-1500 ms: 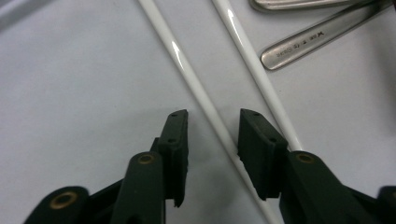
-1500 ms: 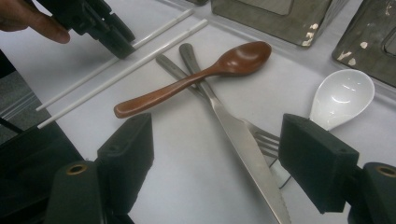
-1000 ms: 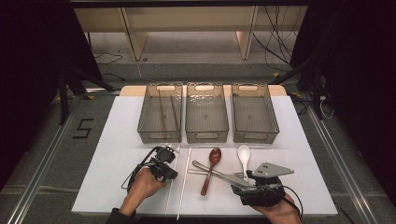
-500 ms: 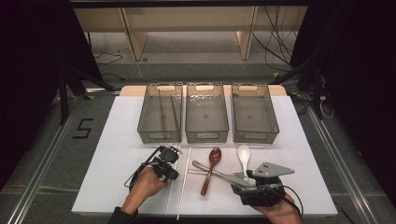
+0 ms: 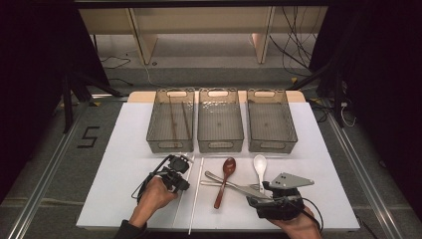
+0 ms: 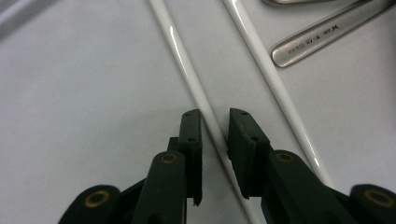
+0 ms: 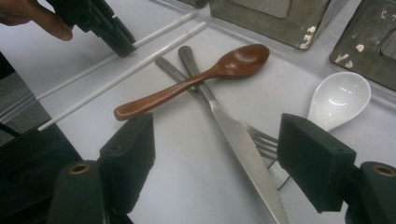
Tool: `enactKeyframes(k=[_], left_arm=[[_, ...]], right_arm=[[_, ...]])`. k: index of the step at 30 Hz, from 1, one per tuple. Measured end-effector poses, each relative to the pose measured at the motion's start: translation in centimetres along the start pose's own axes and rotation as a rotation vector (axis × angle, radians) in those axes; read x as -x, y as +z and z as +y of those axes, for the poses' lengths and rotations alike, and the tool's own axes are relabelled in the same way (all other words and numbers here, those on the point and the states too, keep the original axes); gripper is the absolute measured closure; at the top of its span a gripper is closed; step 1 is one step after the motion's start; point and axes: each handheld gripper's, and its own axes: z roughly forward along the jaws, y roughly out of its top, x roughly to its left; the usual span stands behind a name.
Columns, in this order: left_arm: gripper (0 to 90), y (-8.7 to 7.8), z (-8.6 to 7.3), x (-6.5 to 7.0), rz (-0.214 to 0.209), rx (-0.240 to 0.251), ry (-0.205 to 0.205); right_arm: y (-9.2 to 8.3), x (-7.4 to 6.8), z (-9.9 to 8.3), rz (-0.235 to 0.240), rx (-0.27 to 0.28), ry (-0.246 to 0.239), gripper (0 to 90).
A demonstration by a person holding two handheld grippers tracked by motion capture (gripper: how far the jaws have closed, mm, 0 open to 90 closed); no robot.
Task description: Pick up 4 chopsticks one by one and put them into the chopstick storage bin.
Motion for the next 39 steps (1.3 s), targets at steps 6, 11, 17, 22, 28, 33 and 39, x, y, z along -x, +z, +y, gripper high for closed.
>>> enactKeyframes(k=[6,11,17,22,28,33,39], left_arm=[[78.2,-0.02,0.00,-0.26,-0.009,0.001,-0.008],[80.2,-0.06,-0.04,-0.55,-0.021,0.004,-0.018],[83.2,-0.06,0.01,-0.74,-0.019,0.010,-0.024],[82.0,-0.03,0.23,-0.51,-0.005,-0.007,-0.015],[79.9,-0.02,0.58,-0.67,-0.021,-0.037,-0.010],[79.7,0.02,0.83,-0.66,-0.021,-0.054,-0.005],[82.2,0.02,0.88,-0.77,-0.023,-0.055,-0.014]], right_arm=[[-0.04,0.04,0.00,0.000,0.001,0.004,28.7],[-0.08,0.08,-0.02,-0.002,-0.001,0.006,28.9],[-0.15,0.19,-0.02,-0.004,0.002,0.006,29.0],[-0.12,0.22,-0.04,-0.006,0.000,0.003,29.0],[-0.19,0.25,-0.03,-0.007,0.002,0.006,29.3],[-0.23,0.29,-0.07,-0.007,0.002,0.006,29.4],[-0.20,0.24,-0.05,-0.007,-0.003,0.004,29.6]])
